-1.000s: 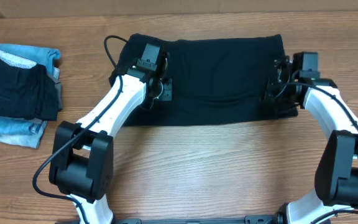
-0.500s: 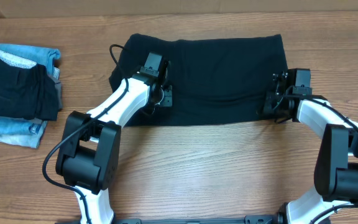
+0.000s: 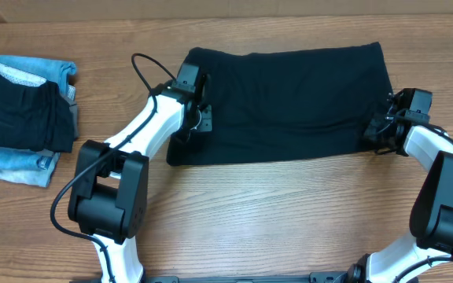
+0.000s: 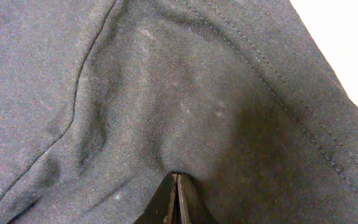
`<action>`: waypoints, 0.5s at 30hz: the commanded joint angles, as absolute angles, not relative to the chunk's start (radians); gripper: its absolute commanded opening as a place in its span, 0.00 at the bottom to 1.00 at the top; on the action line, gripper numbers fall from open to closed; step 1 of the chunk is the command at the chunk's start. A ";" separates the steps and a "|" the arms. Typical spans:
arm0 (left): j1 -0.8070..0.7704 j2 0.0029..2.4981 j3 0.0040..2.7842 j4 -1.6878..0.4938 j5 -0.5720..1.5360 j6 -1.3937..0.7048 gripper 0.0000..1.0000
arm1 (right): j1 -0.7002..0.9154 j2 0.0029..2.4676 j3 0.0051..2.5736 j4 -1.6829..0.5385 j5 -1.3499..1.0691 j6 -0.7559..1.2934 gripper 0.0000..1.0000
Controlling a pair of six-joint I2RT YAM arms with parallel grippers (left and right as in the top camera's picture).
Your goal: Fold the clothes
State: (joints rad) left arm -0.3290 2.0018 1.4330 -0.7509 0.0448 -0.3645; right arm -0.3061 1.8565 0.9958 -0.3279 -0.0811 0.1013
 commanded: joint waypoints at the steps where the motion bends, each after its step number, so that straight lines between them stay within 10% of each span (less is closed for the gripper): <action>1: -0.325 1.986 1.608 -0.861 -0.052 -0.353 0.04 | -0.309 1.921 0.962 -0.350 -0.055 0.108 0.04; 15: -0.258 1.991 1.310 -0.825 -0.012 -0.390 0.06 | -0.309 1.921 0.962 -0.371 -0.197 0.109 0.04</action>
